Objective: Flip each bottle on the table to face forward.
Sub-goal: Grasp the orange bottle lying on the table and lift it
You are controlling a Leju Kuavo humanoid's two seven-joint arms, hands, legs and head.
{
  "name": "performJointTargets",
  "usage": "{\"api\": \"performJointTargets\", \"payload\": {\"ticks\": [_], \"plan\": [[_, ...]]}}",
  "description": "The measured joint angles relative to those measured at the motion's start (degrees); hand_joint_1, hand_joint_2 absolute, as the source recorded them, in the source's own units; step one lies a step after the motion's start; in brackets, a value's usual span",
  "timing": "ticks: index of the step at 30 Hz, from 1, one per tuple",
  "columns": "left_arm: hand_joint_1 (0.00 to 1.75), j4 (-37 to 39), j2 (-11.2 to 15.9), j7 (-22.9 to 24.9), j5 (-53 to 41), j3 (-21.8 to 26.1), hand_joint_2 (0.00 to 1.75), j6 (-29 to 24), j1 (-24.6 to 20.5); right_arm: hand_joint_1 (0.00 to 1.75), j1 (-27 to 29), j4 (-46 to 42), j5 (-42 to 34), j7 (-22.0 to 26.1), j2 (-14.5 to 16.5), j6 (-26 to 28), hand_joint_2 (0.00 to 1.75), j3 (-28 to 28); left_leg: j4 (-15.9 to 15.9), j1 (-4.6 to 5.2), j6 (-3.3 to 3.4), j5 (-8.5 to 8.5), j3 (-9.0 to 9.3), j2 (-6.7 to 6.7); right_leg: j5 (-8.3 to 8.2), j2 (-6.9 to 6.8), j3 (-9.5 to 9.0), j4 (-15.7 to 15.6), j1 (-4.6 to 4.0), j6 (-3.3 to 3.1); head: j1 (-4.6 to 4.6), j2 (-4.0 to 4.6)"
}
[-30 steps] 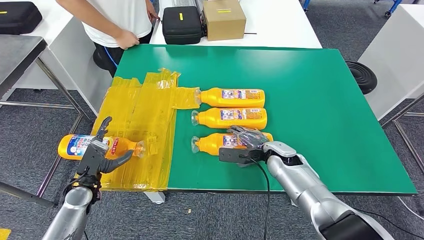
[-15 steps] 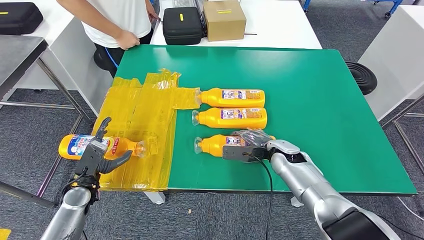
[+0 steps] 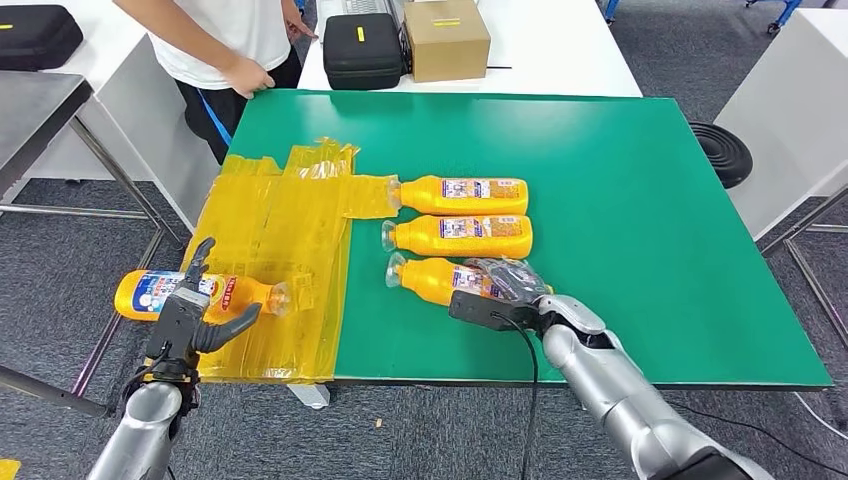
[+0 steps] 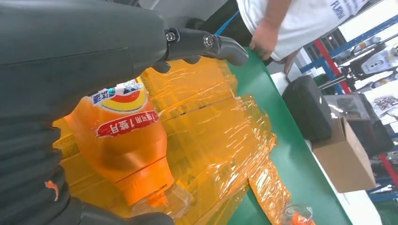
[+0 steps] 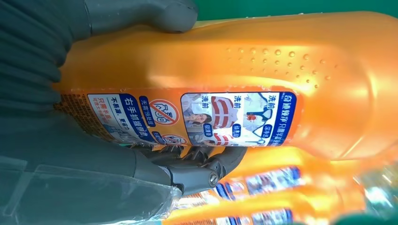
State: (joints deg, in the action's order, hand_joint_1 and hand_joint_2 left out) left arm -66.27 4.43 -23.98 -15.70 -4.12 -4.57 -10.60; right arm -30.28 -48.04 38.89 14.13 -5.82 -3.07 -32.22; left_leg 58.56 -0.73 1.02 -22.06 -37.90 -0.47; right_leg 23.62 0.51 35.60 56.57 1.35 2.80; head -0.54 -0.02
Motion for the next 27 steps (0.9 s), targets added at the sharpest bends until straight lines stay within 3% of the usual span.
{"api": "performJointTargets", "payload": {"ticks": [12,17,21,27], "plan": [[0.00,-0.6,-0.3,-0.2,0.8,0.1,1.75,-0.6,0.5,1.75,1.6,-1.6,-0.7,0.8,0.7,1.3,1.75,1.4,0.0,0.00,0.00,-0.01,-0.02,0.00,0.00,0.00,0.03,0.0,0.00,0.00,-0.01,0.00],[0.00,-3.5,-2.1,-1.2,6.1,0.8,1.75,-0.5,1.8,1.75,7.8,-11.4,-3.2,6.6,4.5,7.2,1.75,6.7,0.0,-0.01,-0.01,0.01,-0.26,-0.01,0.01,-0.01,0.25,0.0,0.00,0.00,0.00,0.00],[0.00,-5.4,-3.6,-0.6,17.9,0.8,1.75,10.0,1.5,1.75,11.0,-20.5,-6.5,14.2,9.7,10.7,1.75,11.5,0.0,0.00,-0.01,0.01,-0.38,0.00,0.00,-0.01,0.39,0.0,0.01,0.00,0.00,0.00],[0.00,-5.5,-3.6,0.0,24.0,0.5,1.75,17.3,1.2,1.75,11.3,-21.2,-7.0,15.4,10.9,10.8,1.75,12.5,0.0,-0.01,-0.01,0.02,-0.39,0.00,0.00,-0.01,0.40,0.0,0.01,0.00,0.00,0.00]]}}
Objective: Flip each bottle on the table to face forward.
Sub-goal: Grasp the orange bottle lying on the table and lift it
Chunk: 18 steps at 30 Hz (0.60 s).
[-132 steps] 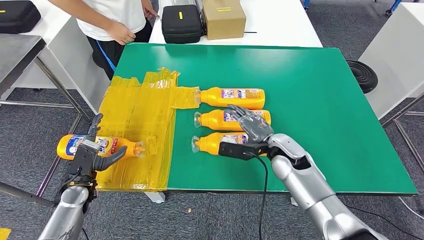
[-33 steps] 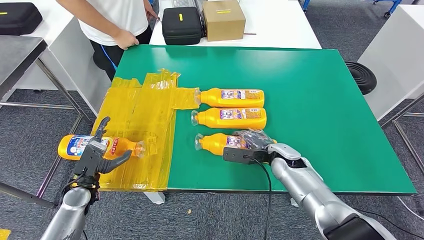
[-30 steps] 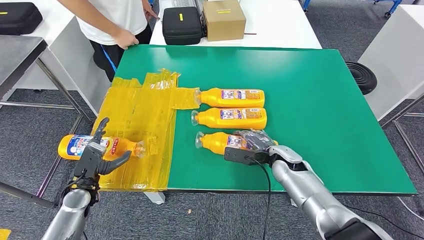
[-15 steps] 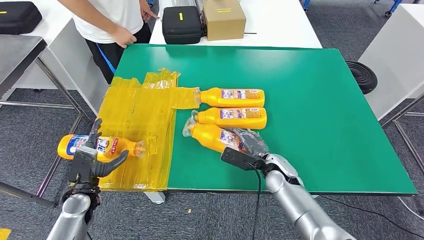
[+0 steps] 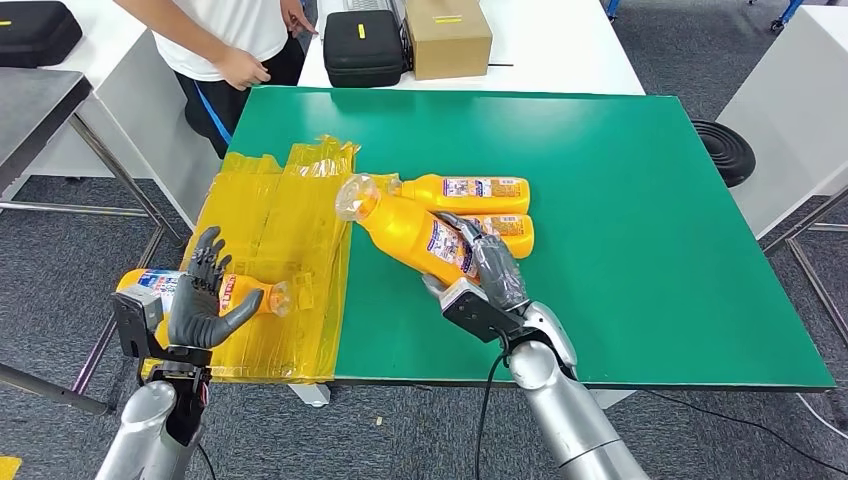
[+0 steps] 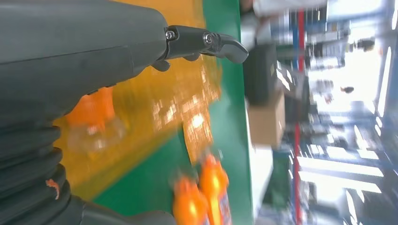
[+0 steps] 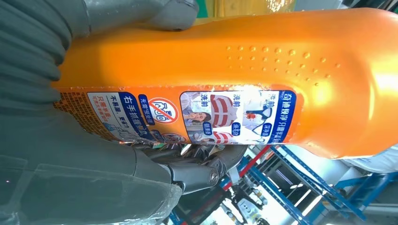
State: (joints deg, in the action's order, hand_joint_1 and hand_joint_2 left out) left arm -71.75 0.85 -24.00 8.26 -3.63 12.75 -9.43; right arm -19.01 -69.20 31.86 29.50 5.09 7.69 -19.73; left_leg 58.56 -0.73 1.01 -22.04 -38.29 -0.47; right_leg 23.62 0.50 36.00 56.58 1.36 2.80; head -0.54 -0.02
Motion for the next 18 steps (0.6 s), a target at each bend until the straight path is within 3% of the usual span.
{"api": "performJointTargets", "payload": {"ticks": [4,6,18], "plan": [[0.00,0.7,0.1,1.0,5.7,-1.8,1.75,11.3,-1.3,1.75,0.0,0.6,0.5,1.6,1.0,-0.1,1.75,0.3,0.0,0.00,0.00,0.00,-0.02,-0.01,0.00,-0.01,0.01,0.0,0.00,0.00,0.01,0.00],[0.00,1.4,0.1,1.2,6.4,-3.1,1.75,14.4,-2.4,1.75,0.0,1.5,0.7,2.4,1.7,-0.1,1.75,0.2,0.0,0.00,0.00,0.00,-0.02,-0.02,0.00,-0.01,0.00,0.0,0.00,0.00,0.01,0.00],[0.00,5.3,0.0,1.8,7.8,-9.5,1.75,19.3,-7.2,1.75,-0.3,8.7,-0.3,5.2,4.6,-0.7,1.75,-2.4,0.0,0.00,0.00,0.01,-0.03,0.00,-0.01,0.00,0.02,0.0,0.00,0.00,0.00,0.00]]}}
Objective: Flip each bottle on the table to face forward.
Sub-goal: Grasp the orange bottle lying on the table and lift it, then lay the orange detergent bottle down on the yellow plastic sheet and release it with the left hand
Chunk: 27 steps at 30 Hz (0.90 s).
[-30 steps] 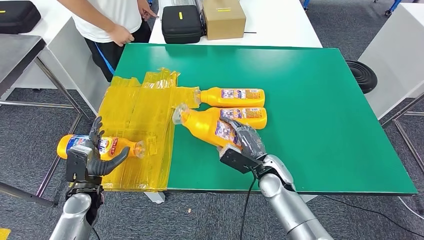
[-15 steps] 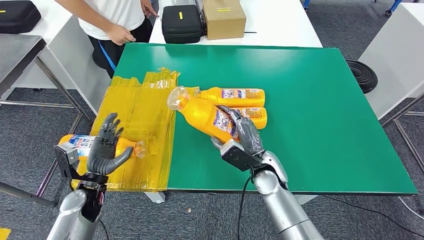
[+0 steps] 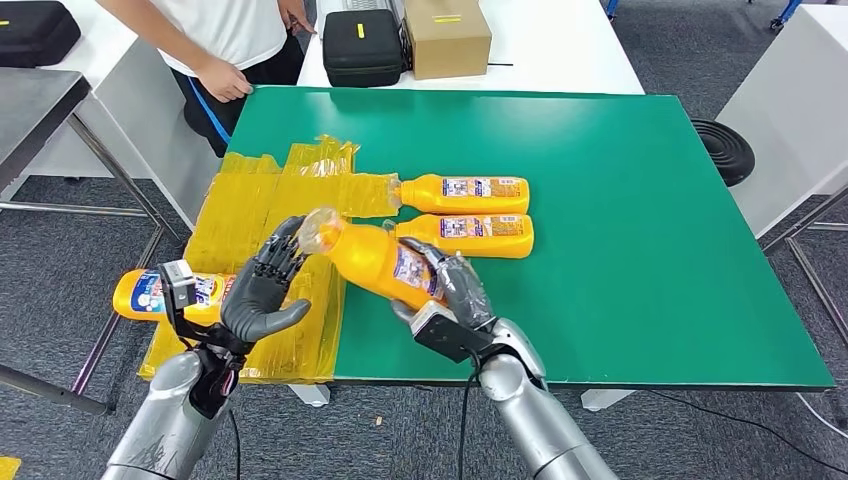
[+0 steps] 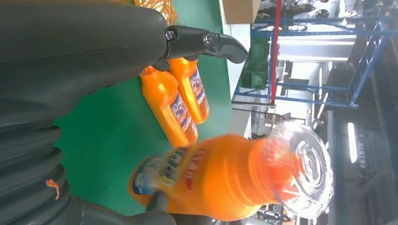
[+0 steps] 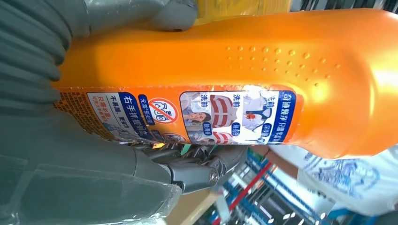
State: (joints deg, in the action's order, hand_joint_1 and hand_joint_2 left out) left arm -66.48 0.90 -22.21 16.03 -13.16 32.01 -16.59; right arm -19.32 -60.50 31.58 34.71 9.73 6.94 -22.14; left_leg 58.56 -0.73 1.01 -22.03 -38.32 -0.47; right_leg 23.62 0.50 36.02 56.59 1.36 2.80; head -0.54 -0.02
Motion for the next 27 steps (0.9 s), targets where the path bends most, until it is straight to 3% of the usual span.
{"api": "performJointTargets", "payload": {"ticks": [27], "plan": [[0.00,0.1,-0.5,0.5,-0.3,-5.8,1.75,0.9,-1.4,1.75,-3.5,4.9,-2.8,0.5,3.3,0.7,1.75,-2.2,0.0,0.00,0.01,0.01,-0.02,0.00,0.00,-0.01,0.01,0.0,0.00,0.00,0.01,0.00]]}}
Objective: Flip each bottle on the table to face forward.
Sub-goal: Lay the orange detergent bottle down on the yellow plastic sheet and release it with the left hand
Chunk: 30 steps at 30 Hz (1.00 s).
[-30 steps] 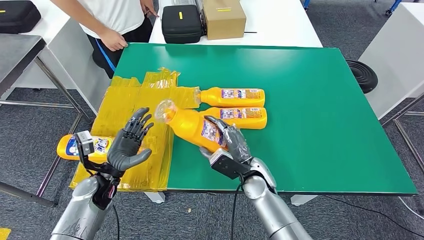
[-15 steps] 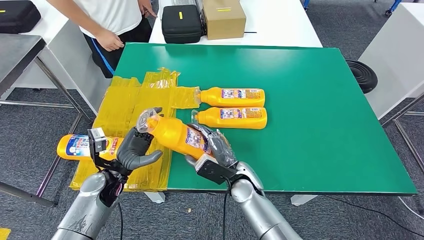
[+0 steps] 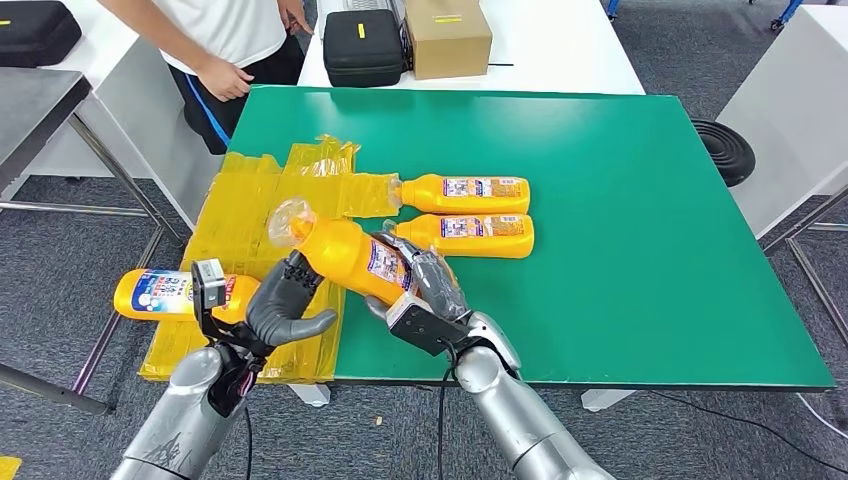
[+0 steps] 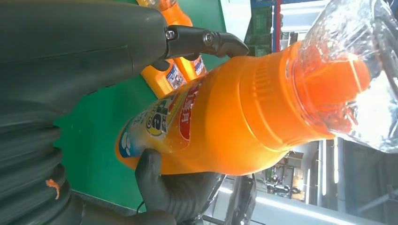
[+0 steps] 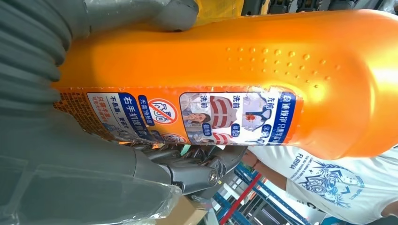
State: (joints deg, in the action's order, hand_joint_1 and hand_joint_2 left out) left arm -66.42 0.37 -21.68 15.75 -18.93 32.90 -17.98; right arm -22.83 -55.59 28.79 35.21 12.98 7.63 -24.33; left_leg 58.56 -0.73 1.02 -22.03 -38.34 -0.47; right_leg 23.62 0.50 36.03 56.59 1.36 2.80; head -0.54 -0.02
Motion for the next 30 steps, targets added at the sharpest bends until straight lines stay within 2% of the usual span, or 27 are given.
{"api": "performJointTargets", "payload": {"ticks": [17,30], "plan": [[0.00,-0.2,-0.8,1.4,1.3,-0.6,1.75,0.1,-0.1,1.75,-0.6,4.5,3.2,-0.8,2.0,-1.4,1.75,-1.1,0.0,0.00,0.00,0.00,0.00,0.01,0.00,0.00,0.01,0.0,0.00,0.00,0.00,0.00],[0.00,0.7,-1.4,3.2,3.7,-0.7,1.75,-1.7,-1.0,1.75,0.1,8.0,5.9,-1.4,4.0,-1.9,1.75,-4.8,0.0,-0.01,0.00,0.00,0.00,0.02,0.00,0.01,0.04,0.0,0.00,0.00,0.00,0.00]]}}
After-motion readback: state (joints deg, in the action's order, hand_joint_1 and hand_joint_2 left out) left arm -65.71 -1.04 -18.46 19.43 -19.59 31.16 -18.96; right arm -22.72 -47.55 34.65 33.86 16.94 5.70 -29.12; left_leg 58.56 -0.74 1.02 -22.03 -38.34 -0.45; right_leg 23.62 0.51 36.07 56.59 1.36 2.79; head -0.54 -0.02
